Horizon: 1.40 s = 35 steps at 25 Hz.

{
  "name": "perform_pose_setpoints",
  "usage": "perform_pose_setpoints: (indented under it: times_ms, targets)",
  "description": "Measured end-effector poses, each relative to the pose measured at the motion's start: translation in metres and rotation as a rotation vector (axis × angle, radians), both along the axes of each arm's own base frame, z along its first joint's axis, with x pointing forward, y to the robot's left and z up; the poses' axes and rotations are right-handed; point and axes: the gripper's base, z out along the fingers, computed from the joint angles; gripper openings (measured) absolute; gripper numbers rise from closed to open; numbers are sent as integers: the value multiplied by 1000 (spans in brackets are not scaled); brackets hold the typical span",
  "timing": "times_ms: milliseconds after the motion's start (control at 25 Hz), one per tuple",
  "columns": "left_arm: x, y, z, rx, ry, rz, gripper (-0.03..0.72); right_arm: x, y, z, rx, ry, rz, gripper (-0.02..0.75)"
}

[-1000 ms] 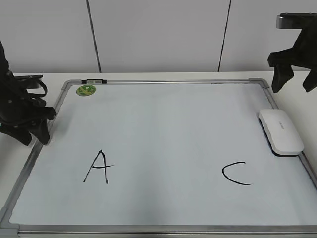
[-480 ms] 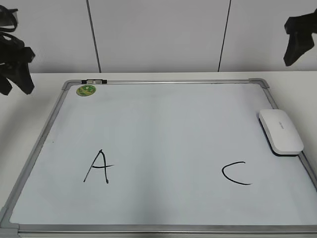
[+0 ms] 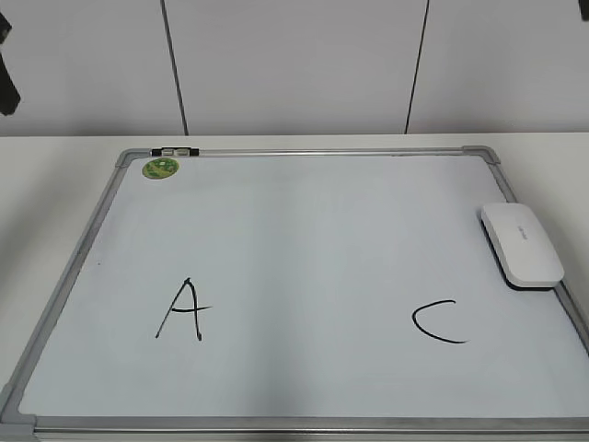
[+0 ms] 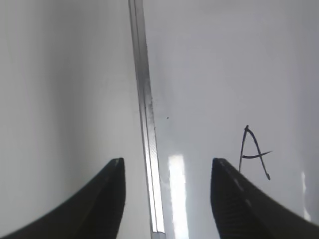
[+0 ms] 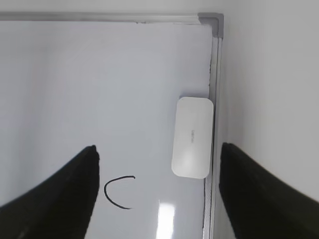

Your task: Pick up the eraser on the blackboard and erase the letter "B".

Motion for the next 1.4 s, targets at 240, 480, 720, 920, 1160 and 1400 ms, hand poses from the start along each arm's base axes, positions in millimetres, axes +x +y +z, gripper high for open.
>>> perform_pose_setpoints:
  times_ms: [240, 480, 720, 920, 1160, 1400]
  targets:
    - [-37, -4, 47, -19, -135, -4, 456, -40, 0, 36, 5, -115, 9, 574]
    - [-87, 1, 95, -37, -297, 3, 487, -77, 1, 63, 15, -219, 14, 574]
    - [-145, 5, 133, -64, -449, -2, 489, -118, 1, 62, 17, -249, 15, 574]
    - [-192, 7, 139, -98, -518, -11, 489, -157, 0, 38, 16, -221, 15, 574]
    - [-244, 11, 114, -100, -530, -12, 489, -215, 0, 5, 15, -237, 16, 574]
    - [-277, 14, 77, -104, -501, -12, 489, -265, -3, -25, -12, -295, 6, 574]
